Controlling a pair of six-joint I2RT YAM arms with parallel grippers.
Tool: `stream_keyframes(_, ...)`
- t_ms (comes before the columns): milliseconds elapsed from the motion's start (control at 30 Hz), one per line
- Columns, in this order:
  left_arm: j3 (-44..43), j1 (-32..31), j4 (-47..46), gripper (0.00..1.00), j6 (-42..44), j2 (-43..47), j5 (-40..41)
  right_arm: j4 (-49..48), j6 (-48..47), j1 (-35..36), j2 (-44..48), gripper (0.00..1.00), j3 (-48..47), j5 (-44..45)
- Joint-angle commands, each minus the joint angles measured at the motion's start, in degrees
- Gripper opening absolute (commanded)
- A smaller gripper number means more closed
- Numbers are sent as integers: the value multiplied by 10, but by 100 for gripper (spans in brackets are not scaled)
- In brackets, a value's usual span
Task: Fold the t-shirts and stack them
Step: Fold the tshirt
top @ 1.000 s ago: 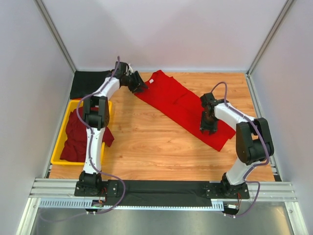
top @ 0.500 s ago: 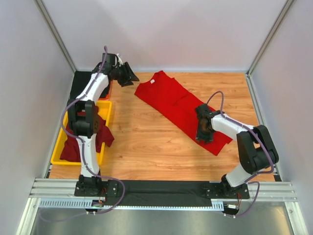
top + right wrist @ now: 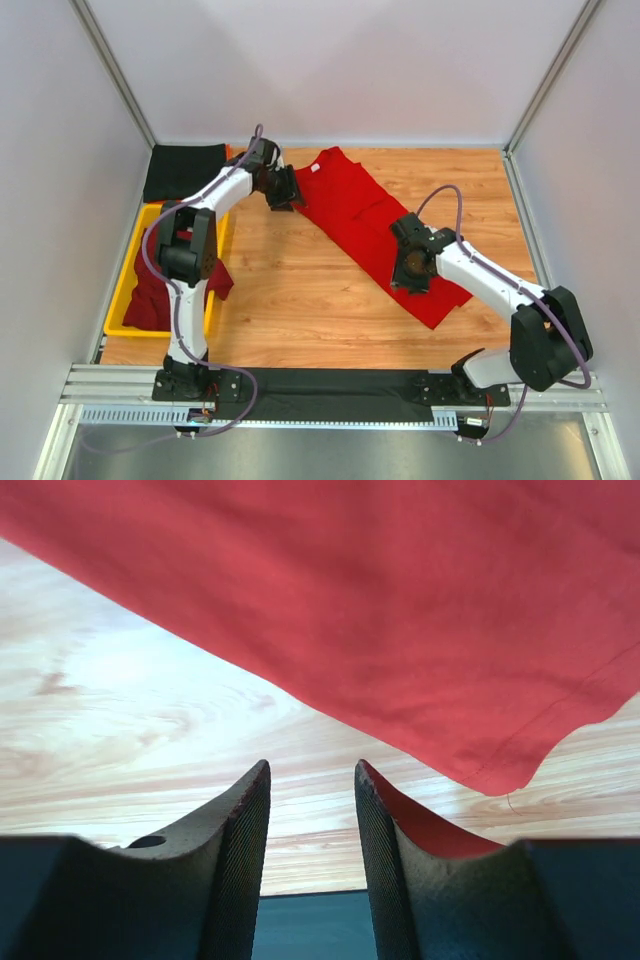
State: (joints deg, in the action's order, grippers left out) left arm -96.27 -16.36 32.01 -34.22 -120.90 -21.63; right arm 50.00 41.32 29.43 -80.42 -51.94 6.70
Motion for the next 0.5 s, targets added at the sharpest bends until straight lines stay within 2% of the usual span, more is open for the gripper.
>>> stream_keyframes(0, -85, 7, 41, 53, 6, -57, 66, 31, -6, -3, 19, 41, -56, 33)
stream_keyframes(100, -154, 9, 77, 53, 2, -90, 131, 36, -25, -3, 24, 41, -76, 35)
stream_keyframes(233, -255, 21, 149, 53, -8, -156, 176, 27, -40, -3, 38, 41, -82, 45)
stream_keyframes(467, -259, 28, 81, 52, -3, -184, 167, 21, -63, -4, 19, 41, -105, 56)
